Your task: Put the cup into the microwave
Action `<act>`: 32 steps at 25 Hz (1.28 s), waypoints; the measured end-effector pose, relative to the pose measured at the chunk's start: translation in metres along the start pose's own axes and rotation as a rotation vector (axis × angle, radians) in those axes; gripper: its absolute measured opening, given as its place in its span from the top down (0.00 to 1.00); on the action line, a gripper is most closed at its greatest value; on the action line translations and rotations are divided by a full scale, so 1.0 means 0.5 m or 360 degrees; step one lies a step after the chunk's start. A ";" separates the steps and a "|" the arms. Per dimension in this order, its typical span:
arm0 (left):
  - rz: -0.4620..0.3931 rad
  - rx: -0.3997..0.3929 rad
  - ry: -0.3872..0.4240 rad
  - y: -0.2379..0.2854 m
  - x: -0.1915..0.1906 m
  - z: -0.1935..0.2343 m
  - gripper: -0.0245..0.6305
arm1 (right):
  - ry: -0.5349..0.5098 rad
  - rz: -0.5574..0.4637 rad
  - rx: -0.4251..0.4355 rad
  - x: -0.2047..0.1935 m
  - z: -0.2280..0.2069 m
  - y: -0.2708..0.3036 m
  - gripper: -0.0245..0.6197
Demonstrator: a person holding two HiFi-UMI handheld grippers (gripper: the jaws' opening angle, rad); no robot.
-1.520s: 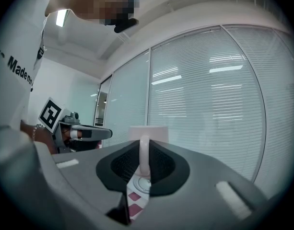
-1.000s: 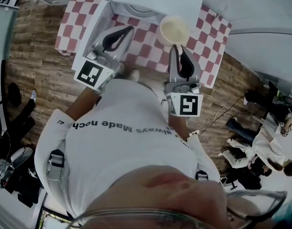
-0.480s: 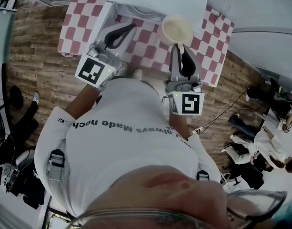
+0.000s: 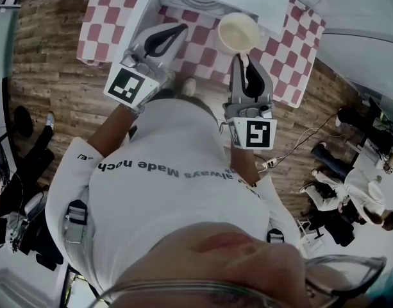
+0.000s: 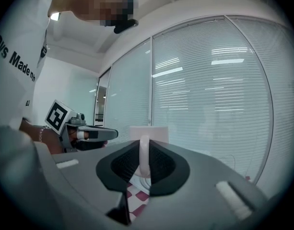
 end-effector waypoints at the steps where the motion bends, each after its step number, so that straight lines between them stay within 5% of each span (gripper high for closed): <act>1: -0.0003 -0.0003 -0.0009 0.001 -0.006 0.001 0.96 | 0.0002 0.0011 0.0005 -0.008 0.002 0.001 0.90; 19: -0.0010 -0.0045 -0.0066 0.027 -0.138 0.036 0.96 | 0.0046 0.0123 0.0043 -0.178 0.022 0.062 0.90; 32: -0.0001 0.0054 -0.0078 0.065 -0.237 0.108 0.96 | 0.0075 0.0171 0.0049 -0.292 0.009 0.142 0.90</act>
Point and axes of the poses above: the fingertips, and each gripper's own axes: y forward along the fingers, z to its left, x out of its top, the point moved 5 cm from there along -y, backward along the fingers, and after that the axes turned 3 degrees about -y, right-handed, at the moved point
